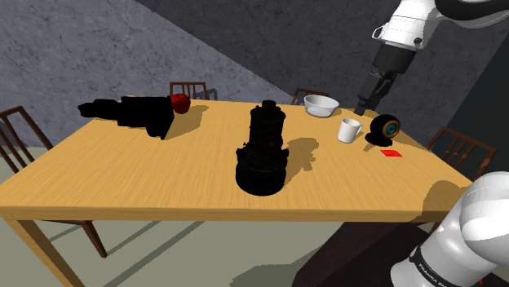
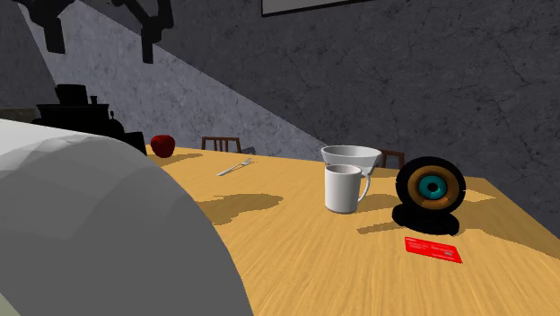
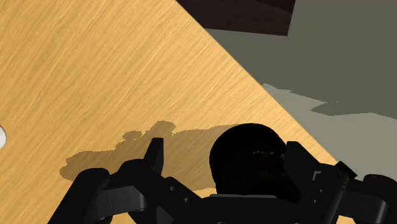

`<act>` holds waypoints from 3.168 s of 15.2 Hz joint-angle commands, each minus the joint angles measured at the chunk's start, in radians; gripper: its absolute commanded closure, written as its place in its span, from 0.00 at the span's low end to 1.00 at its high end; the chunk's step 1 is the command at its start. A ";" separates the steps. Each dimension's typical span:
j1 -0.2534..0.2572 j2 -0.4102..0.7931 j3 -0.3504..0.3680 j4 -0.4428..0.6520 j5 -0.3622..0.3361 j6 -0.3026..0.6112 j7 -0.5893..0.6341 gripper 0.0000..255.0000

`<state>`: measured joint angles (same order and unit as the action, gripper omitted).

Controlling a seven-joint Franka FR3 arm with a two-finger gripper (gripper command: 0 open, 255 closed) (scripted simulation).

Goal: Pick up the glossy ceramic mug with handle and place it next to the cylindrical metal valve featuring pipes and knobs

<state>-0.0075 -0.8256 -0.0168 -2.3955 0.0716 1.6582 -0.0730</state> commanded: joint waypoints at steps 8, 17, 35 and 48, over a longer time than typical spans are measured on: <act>-0.051 0.135 -0.101 -0.022 -0.080 0.146 -0.104 0.00; -0.102 0.374 -0.230 0.030 -0.142 0.327 -0.232 0.00; -0.199 0.990 -0.421 0.406 0.000 0.544 -0.538 0.00; -0.225 1.090 -0.412 0.409 0.053 0.632 -0.580 0.00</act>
<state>-0.2317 0.2642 -0.4289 -1.9857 0.1243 2.2895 -0.6520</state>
